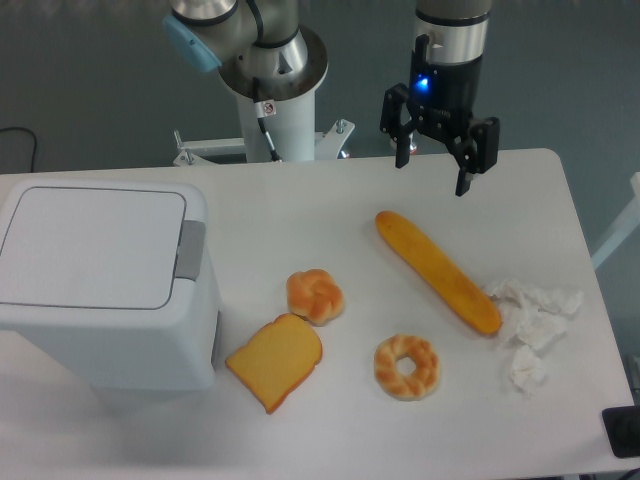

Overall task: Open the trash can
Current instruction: 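Move the open gripper across the table toward the white trash can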

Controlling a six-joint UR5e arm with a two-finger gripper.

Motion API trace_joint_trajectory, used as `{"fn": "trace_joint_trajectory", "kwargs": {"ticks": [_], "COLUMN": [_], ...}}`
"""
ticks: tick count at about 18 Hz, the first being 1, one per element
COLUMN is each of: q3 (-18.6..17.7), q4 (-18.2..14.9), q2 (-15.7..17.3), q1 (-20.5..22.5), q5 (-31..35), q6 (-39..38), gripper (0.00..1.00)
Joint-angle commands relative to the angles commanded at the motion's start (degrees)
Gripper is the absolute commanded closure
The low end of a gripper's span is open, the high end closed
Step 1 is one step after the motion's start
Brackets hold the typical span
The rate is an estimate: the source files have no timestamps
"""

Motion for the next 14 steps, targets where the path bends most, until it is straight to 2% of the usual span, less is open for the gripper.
{"fn": "trace_joint_trajectory", "kwargs": {"ticks": [14], "q3": [1.4], "q4": [0.0], "q2": [-1.1], "q1": [-3.2], "q5": [0.2], "q6": [-8.0], "gripper": [0.00]}}
